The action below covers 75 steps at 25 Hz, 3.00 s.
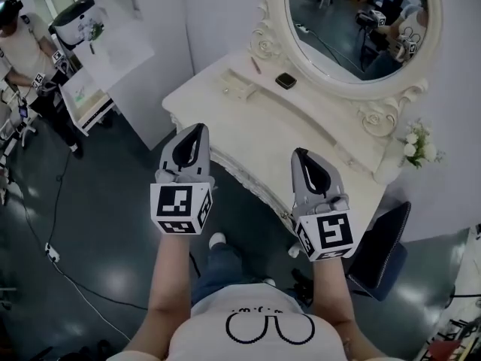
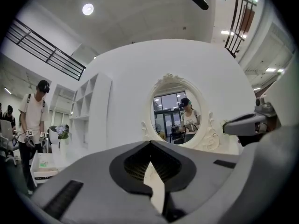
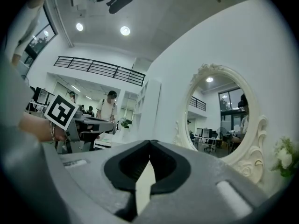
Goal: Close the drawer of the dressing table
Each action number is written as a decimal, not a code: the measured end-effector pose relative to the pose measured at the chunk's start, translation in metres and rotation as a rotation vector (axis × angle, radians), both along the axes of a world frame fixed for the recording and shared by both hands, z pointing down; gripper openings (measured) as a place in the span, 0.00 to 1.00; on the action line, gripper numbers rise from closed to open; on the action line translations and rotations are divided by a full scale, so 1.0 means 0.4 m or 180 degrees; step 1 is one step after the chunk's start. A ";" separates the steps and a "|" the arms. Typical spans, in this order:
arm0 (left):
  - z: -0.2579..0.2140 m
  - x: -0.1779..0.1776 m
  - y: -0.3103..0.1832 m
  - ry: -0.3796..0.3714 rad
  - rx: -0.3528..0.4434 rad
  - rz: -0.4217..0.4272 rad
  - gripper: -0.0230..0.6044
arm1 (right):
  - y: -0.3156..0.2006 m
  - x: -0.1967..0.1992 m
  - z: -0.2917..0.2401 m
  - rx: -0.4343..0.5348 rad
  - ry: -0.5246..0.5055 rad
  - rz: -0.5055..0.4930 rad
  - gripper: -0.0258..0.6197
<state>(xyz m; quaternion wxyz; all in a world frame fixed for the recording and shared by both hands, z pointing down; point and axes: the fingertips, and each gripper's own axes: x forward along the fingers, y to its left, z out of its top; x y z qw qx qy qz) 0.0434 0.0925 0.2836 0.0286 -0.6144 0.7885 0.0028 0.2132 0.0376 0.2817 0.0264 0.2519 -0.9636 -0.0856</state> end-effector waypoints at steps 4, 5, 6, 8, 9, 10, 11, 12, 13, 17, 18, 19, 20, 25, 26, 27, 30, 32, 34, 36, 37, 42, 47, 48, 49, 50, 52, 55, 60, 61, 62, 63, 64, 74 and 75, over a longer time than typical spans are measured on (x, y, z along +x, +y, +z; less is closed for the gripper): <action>0.014 -0.126 -0.052 0.0110 0.0053 0.0212 0.03 | -0.041 -0.117 0.027 -0.0060 0.0049 0.0121 0.04; 0.016 -0.156 -0.063 0.0137 0.0056 0.0259 0.03 | -0.051 -0.141 0.026 -0.0057 0.0054 0.0166 0.04; 0.016 -0.184 -0.073 0.0158 0.0054 0.0300 0.03 | -0.059 -0.164 0.025 -0.0053 0.0060 0.0213 0.04; 0.012 -0.234 -0.088 0.0171 0.0066 0.0374 0.03 | -0.072 -0.203 0.024 -0.0046 0.0085 0.0293 0.04; 0.008 -0.253 -0.092 0.0154 0.0088 0.0415 0.03 | -0.076 -0.220 0.025 -0.0043 0.0105 0.0322 0.04; 0.006 -0.269 -0.096 0.0120 0.0105 0.0460 0.03 | -0.080 -0.236 0.028 -0.0050 0.0127 0.0348 0.04; 0.007 -0.281 -0.102 0.0075 0.0100 0.0503 0.03 | -0.085 -0.249 0.033 -0.0067 0.0148 0.0377 0.04; 0.012 -0.292 -0.111 0.0032 0.0071 0.0539 0.03 | -0.090 -0.259 0.039 -0.0088 0.0167 0.0410 0.04; 0.020 -0.302 -0.121 0.0002 0.0035 0.0572 0.03 | -0.095 -0.267 0.045 -0.0104 0.0183 0.0444 0.04; 0.045 -0.328 -0.153 0.0030 -0.0023 0.0667 0.03 | -0.114 -0.289 0.062 -0.0149 0.0225 0.0543 0.04; 0.051 -0.333 -0.159 0.0036 -0.0035 0.0674 0.03 | -0.119 -0.293 0.067 -0.0159 0.0239 0.0558 0.04; 0.059 -0.338 -0.167 0.0038 -0.0052 0.0678 0.03 | -0.126 -0.296 0.073 -0.0170 0.0249 0.0572 0.04; 0.066 -0.342 -0.177 0.0044 -0.0072 0.0683 0.03 | -0.135 -0.298 0.078 -0.0181 0.0255 0.0586 0.04; 0.103 -0.357 -0.248 0.0145 -0.0168 0.0785 0.03 | -0.212 -0.313 0.100 -0.0258 0.0230 0.0669 0.04; 0.111 -0.362 -0.268 0.0162 -0.0186 0.0799 0.03 | -0.234 -0.320 0.106 -0.0273 0.0228 0.0677 0.04; 0.118 -0.369 -0.290 0.0177 -0.0210 0.0812 0.03 | -0.257 -0.327 0.112 -0.0288 0.0228 0.0684 0.04; 0.141 -0.392 -0.371 0.0231 -0.0292 0.0858 0.03 | -0.336 -0.352 0.131 -0.0349 0.0218 0.0708 0.04; 0.149 -0.409 -0.431 0.0267 -0.0313 0.0890 0.03 | -0.393 -0.368 0.142 -0.0390 0.0207 0.0729 0.04; 0.154 -0.426 -0.494 0.0259 -0.0334 0.0904 0.03 | -0.452 -0.384 0.152 -0.0426 0.0188 0.0747 0.04; 0.158 -0.445 -0.558 0.0246 -0.0367 0.0899 0.03 | -0.510 -0.401 0.159 -0.0458 0.0170 0.0760 0.04; 0.160 -0.454 -0.589 0.0256 -0.0375 0.0895 0.03 | -0.537 -0.407 0.162 -0.0470 0.0164 0.0767 0.04; 0.174 -0.489 -0.706 0.0395 -0.0384 0.0910 0.03 | -0.638 -0.421 0.176 -0.0542 0.0171 0.0805 0.04; 0.207 -0.511 -0.793 0.0443 -0.0445 0.0864 0.06 | -0.702 -0.404 0.197 -0.0621 0.0206 0.0922 0.04; 0.215 -0.511 -0.807 0.0454 -0.0467 0.0892 0.10 | -0.711 -0.401 0.200 -0.0629 0.0211 0.0945 0.04; 0.222 -0.509 -0.821 0.0463 -0.0494 0.0935 0.21 | -0.718 -0.397 0.203 -0.0633 0.0217 0.0972 0.04; 0.230 -0.505 -0.835 0.0469 -0.0527 0.0988 0.33 | -0.725 -0.393 0.205 -0.0634 0.0224 0.1006 0.04; 0.245 -0.496 -0.858 0.0467 -0.0597 0.1099 0.42 | -0.736 -0.384 0.206 -0.0630 0.0235 0.1092 0.04; 0.270 -0.492 -0.879 0.0406 -0.0702 0.1227 0.43 | -0.744 -0.372 0.208 -0.0629 0.0247 0.1243 0.04; 0.333 -0.494 -0.894 0.0214 -0.0942 0.1473 0.43 | -0.736 -0.357 0.229 -0.0700 0.0248 0.1559 0.04; 0.344 -0.495 -0.894 0.0192 -0.0980 0.1517 0.43 | -0.732 -0.356 0.235 -0.0716 0.0252 0.1612 0.04; 0.357 -0.495 -0.893 0.0170 -0.1016 0.1562 0.43 | -0.727 -0.357 0.242 -0.0732 0.0255 0.1660 0.04; 0.370 -0.494 -0.891 0.0152 -0.1054 0.1609 0.43 | -0.721 -0.359 0.249 -0.0750 0.0256 0.1701 0.04; 0.384 -0.492 -0.887 0.0139 -0.1092 0.1653 0.43 | -0.714 -0.361 0.257 -0.0770 0.0259 0.1737 0.04; 0.551 -0.490 -0.844 0.0340 -0.1473 0.1799 0.43 | -0.664 -0.393 0.380 -0.1088 0.0474 0.1941 0.04; 0.566 -0.490 -0.839 0.0375 -0.1500 0.1801 0.43 | -0.661 -0.397 0.390 -0.1108 0.0493 0.1951 0.04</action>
